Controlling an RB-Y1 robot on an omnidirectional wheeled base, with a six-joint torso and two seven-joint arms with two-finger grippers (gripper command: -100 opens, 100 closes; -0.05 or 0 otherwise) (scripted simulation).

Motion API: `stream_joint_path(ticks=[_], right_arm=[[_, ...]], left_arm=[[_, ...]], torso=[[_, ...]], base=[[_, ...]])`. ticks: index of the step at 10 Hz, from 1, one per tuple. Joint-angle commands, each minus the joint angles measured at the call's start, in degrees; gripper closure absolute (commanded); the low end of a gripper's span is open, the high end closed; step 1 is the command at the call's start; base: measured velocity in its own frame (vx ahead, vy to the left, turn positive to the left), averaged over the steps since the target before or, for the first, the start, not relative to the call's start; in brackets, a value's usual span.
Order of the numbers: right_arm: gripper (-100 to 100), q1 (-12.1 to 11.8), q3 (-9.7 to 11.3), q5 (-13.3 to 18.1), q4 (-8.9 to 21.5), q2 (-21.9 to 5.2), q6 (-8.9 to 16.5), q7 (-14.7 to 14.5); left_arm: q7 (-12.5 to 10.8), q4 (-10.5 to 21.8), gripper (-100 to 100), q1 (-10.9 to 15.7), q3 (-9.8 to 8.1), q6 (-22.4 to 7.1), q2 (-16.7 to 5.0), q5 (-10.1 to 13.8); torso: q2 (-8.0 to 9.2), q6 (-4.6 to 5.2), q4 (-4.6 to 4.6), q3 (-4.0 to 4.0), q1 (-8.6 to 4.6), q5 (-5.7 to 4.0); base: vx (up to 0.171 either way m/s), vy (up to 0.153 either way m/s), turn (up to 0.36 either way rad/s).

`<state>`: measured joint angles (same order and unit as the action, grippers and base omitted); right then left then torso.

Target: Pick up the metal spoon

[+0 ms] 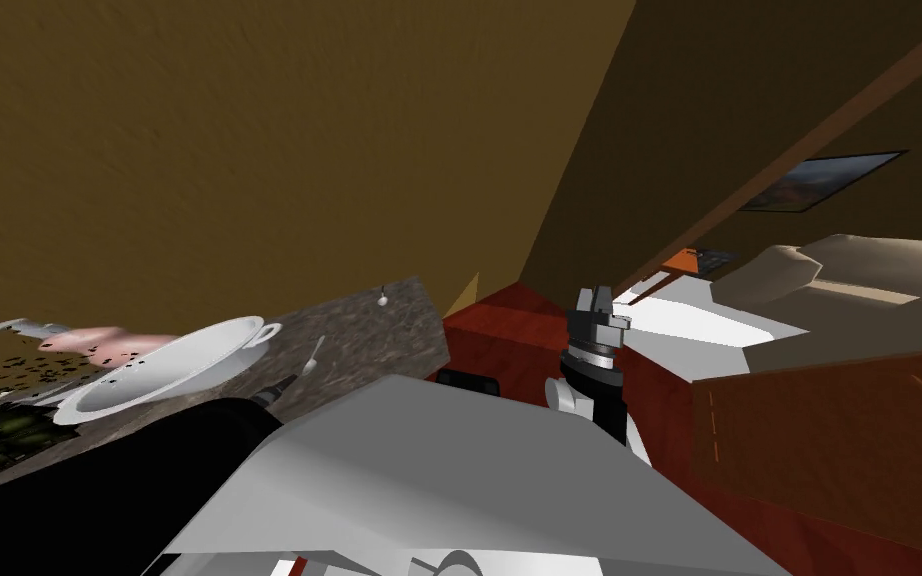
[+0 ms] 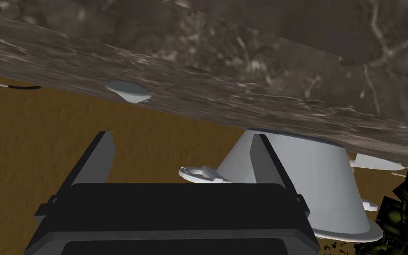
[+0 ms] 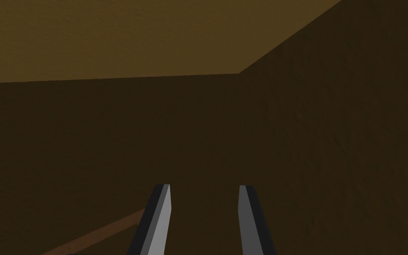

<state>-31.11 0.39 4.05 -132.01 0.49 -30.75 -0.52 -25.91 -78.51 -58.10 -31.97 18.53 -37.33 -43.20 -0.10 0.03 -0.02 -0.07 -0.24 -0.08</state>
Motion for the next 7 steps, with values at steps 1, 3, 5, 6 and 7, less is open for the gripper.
stream_joint_path(ticks=[1, 3, 5, 6, 7], right_arm=[[0, 0.0, 0.0, 0.0, 0.0, 0.0, 0.0, 0.0], [0, 0.0, 0.0, 0.0, 0.0, 0.0, 0.0, 0.0], [0, 0.0, 0.0, 0.0, 0.0, 0.0, 0.0, 0.0], [0, 0.0, 0.0, 0.0, 0.0, 0.0, 0.0, 0.0], [0, 0.0, 0.0, 0.0, 0.0, 0.0, 0.0, 0.0]], left_arm=[[-2.6, 1.6, -100, -1.7, 0.68, -0.3, -2.2, -0.4], [-5.0, 4.1, -100, -2.7, 1.76, -0.3, -4.5, -0.7], [-7.0, 6.1, -100, -3.5, 2.98, -0.4, -6.5, -0.8], [-8.6, 7.6, -100, -4.1, 4.12, -0.4, -7.9, -0.7], [-9.6, 8.5, -100, -4.4, 4.98, -0.3, -8.8, -0.5]], torso=[[0.00, 0.00, 0.00, 0.00, 0.00, 0.00], [-0.08, -0.02, -0.02, -0.05, 0.00, -0.01], [-0.04, -0.04, -0.01, -0.02, 0.05, 0.00], [0.02, -0.04, 0.00, 0.01, 0.11, 0.02], [0.03, -0.02, 0.00, 0.02, 0.15, 0.03]], base=[[0.074, -0.060, -0.182], [0.094, -0.051, -0.181], [0.068, -0.028, -0.130], [0.061, -0.010, -0.211], [0.076, 0.002, -0.190]])
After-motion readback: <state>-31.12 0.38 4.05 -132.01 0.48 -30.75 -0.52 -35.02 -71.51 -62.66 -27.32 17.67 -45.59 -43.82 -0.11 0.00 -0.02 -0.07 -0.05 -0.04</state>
